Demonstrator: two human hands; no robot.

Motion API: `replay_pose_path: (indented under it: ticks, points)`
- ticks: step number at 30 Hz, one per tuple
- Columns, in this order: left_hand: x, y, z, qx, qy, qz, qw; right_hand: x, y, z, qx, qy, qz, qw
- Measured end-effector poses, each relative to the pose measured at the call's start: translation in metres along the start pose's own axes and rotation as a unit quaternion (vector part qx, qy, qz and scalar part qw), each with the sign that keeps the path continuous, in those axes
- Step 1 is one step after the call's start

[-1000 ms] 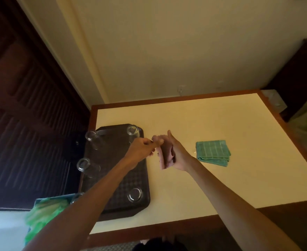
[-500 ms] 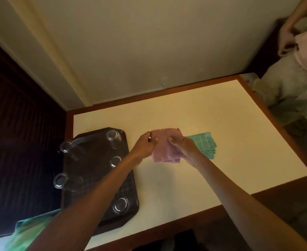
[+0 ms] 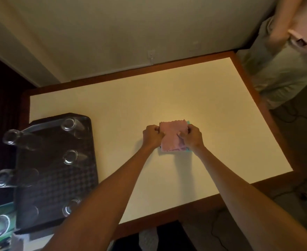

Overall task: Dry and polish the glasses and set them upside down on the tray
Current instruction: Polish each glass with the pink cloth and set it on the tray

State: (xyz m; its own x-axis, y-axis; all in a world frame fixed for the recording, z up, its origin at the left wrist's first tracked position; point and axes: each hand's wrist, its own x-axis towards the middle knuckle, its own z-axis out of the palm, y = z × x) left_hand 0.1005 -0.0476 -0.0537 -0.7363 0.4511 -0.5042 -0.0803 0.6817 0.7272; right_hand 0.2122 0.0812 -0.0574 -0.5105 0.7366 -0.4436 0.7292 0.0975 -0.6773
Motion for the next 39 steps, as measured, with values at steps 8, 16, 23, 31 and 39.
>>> replay_pose_path:
  ticks: [8, 16, 23, 31, 39]
  points:
    - [-0.005, -0.003, 0.036, 0.137, 0.052, 0.007, 0.989, 0.004, 0.014, 0.004, -0.155, 0.042, 0.02, 0.987]
    - [0.006, -0.002, 0.04, 0.073, 0.083, 0.007, 0.994, 0.013, 0.009, 0.012, -0.055, -0.004, 0.08, 0.995]
    - [0.003, -0.02, -0.027, -0.056, 0.142, 0.019, 0.988, 0.013, -0.035, 0.042, 0.035, -0.065, 0.026, 0.997]
    - [0.01, -0.064, -0.131, -0.024, 0.25, -0.006, 0.968, -0.001, -0.114, 0.128, 0.07, -0.16, -0.021, 0.984]
    - [0.015, -0.095, -0.159, 0.059, 0.22, -0.022, 0.973, -0.012, -0.126, 0.165, -0.005, -0.135, -0.033, 0.99]
